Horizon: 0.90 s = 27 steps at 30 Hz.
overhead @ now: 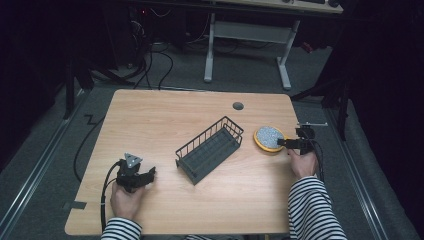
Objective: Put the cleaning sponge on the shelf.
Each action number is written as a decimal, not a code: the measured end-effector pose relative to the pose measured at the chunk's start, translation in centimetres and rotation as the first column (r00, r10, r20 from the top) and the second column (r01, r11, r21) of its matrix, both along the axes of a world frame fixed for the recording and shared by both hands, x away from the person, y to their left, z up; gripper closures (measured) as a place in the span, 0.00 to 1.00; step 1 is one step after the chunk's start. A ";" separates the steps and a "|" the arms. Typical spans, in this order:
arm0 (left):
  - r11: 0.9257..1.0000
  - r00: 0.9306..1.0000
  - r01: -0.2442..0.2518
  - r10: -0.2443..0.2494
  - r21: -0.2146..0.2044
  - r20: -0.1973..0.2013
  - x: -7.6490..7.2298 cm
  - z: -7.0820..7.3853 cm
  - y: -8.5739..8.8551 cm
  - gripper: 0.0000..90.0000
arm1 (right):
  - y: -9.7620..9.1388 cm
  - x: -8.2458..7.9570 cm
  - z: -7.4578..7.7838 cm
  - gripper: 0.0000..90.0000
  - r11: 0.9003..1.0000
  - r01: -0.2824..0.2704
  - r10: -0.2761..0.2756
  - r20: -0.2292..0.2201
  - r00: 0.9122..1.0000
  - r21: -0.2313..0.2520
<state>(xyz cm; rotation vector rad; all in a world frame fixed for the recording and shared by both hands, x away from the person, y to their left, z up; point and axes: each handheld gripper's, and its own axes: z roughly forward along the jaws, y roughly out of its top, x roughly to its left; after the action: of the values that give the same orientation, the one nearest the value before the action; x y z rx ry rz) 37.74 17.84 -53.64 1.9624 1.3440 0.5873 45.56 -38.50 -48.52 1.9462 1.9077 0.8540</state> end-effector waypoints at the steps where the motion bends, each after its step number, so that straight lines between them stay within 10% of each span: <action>1: 1.000 1.000 0.001 -0.001 0.000 0.000 0.0 0.0 0.0 0.34 | -0.2 0.2 -0.5 0.41 1.000 0.014 -0.014 -0.013 1.000 0.009; 14: 1.000 1.000 0.003 -0.003 0.002 -0.001 0.0 0.0 0.0 0.34 | 0.0 1.0 -1.7 0.48 0.999 0.015 -0.013 -0.029 0.999 0.050; 27: 1.000 1.000 0.003 -0.003 0.002 -0.002 0.0 0.0 0.0 0.34 | 1.0 0.8 -1.7 0.88 0.998 -0.058 0.058 -0.013 0.998 0.008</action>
<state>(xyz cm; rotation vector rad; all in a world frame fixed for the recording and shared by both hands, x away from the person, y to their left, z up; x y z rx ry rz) 37.71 17.83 -53.63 1.9665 1.3414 0.5854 46.36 -37.54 -50.25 1.9142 1.9803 0.8679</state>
